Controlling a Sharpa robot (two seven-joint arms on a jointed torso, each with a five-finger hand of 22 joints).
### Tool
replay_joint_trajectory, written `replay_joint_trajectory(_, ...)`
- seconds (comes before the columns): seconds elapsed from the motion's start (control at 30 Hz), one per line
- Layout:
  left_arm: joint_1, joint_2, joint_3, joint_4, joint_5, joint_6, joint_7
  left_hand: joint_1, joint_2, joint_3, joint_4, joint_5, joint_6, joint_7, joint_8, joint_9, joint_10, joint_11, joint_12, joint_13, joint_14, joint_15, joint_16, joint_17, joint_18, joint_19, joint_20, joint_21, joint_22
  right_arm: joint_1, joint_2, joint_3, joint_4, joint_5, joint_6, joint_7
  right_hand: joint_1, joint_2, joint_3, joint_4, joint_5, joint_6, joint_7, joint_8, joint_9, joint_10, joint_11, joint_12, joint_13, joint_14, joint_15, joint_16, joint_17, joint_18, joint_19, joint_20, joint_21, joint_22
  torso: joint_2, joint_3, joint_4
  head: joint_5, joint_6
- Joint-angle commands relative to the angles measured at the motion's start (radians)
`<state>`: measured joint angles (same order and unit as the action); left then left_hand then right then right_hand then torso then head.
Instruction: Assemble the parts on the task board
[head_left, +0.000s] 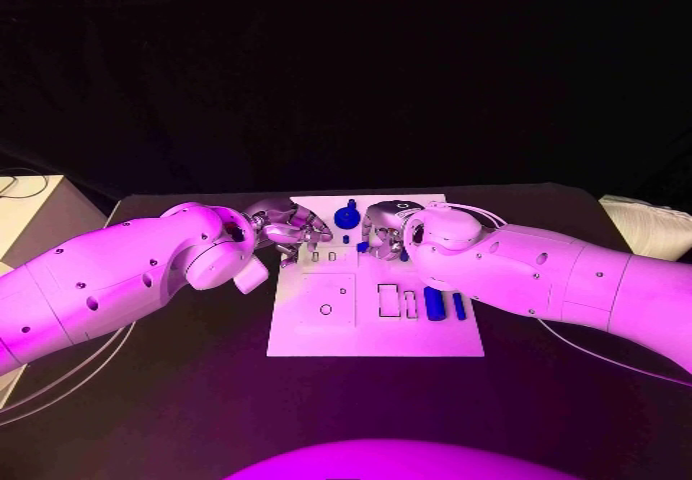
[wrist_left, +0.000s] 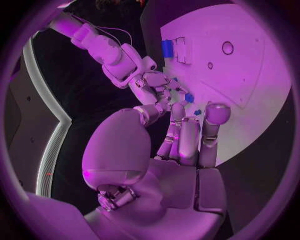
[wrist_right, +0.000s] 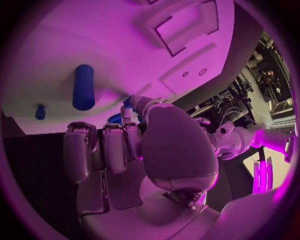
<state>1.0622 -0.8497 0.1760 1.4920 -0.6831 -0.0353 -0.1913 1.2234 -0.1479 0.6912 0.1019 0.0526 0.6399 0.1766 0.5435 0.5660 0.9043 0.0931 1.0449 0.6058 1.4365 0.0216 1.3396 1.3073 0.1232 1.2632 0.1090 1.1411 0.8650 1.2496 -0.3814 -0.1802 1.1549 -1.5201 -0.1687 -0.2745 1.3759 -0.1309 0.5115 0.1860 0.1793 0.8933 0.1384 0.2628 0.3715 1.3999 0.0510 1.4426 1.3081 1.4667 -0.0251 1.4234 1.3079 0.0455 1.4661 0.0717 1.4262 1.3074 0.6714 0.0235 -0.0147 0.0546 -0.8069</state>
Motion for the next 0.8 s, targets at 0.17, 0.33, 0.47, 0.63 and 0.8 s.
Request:
replay_joint_trajectory(0.17, 0.000, 0.001, 0.001, 0.000, 0.005, 0.015, 0.003, 0.011, -0.001, 0.005, -0.001, -0.001, 0.006, 0.003, 0.002, -0.001, -0.001, -0.001, -0.006, -0.001, -0.005, -0.003, -0.006, 0.040, 0.012, 0.003, 0.000, -0.005, -0.001, 0.000, -0.002, 0.000, 0.006, -0.007, 0.033, -0.005, -0.023, -0.014, 0.014, -0.010, -0.008, 0.004, 0.001, 0.003, 0.002, 0.003, 0.004, 0.001, 0.099, 0.048, -0.002, 0.003, 0.003, -0.013, 0.081, -0.001, 0.005, 0.120, -0.001, -0.0003, 0.0001, 0.001, -0.003)
replay_joint_trajectory(0.33, 0.000, 0.001, 0.001, 0.000, 0.005, 0.016, 0.001, 0.011, -0.001, 0.005, -0.001, -0.001, 0.006, 0.003, 0.002, -0.001, -0.001, -0.001, -0.006, -0.001, -0.005, -0.003, -0.006, 0.040, 0.012, 0.003, 0.000, -0.005, -0.001, 0.000, -0.003, 0.000, 0.009, -0.044, 0.084, -0.043, -0.040, -0.031, 0.019, -0.019, -0.004, 0.002, 0.001, 0.005, 0.002, 0.002, 0.004, 0.000, 0.098, 0.048, -0.002, 0.003, 0.003, -0.013, 0.080, -0.001, 0.004, 0.120, 0.000, -0.0007, 0.0001, 0.002, -0.004)
replay_joint_trajectory(0.47, 0.000, 0.001, 0.001, -0.001, 0.005, 0.017, 0.001, 0.011, -0.001, 0.005, -0.001, -0.001, 0.006, 0.003, 0.002, -0.001, -0.001, -0.001, -0.006, -0.001, -0.005, -0.003, -0.006, 0.040, 0.012, 0.003, 0.000, -0.005, -0.001, 0.001, -0.002, 0.000, 0.017, -0.075, 0.107, -0.071, -0.044, -0.035, 0.020, -0.021, -0.002, 0.002, 0.001, 0.006, 0.002, 0.003, 0.004, 0.000, 0.099, 0.048, -0.002, 0.003, 0.003, -0.013, 0.080, -0.001, 0.004, 0.121, 0.000, -0.0011, -0.0005, 0.002, -0.004)
replay_joint_trajectory(0.63, 0.000, 0.001, 0.001, -0.002, 0.005, 0.018, 0.000, 0.011, -0.001, 0.005, -0.001, -0.001, 0.006, 0.003, 0.002, -0.001, -0.001, -0.001, -0.006, -0.001, -0.005, -0.003, -0.006, 0.040, 0.012, 0.003, 0.000, -0.005, -0.001, 0.002, -0.002, 0.000, 0.037, -0.103, 0.133, -0.099, -0.048, -0.038, 0.020, -0.021, -0.002, 0.003, 0.001, 0.007, 0.002, 0.003, 0.004, 0.000, 0.099, 0.048, -0.002, 0.003, 0.004, -0.013, 0.081, -0.001, 0.005, 0.122, 0.000, -0.0013, 0.0003, 0.002, -0.005)
replay_joint_trajectory(0.8, 0.000, 0.001, 0.001, -0.002, 0.005, 0.018, 0.000, 0.015, 0.000, 0.006, -0.001, -0.001, 0.006, 0.004, 0.003, -0.003, -0.001, 0.000, -0.007, -0.004, -0.006, -0.003, -0.007, 0.039, 0.012, 0.004, 0.000, -0.007, -0.003, 0.006, -0.003, 0.000, 0.050, -0.114, 0.136, -0.114, -0.056, -0.042, 0.021, -0.021, -0.004, 0.003, 0.001, 0.008, 0.002, 0.004, 0.004, 0.001, 0.100, 0.048, -0.002, 0.002, 0.003, -0.012, 0.080, -0.001, 0.002, 0.119, -0.001, -0.0020, 0.0019, 0.002, -0.004)
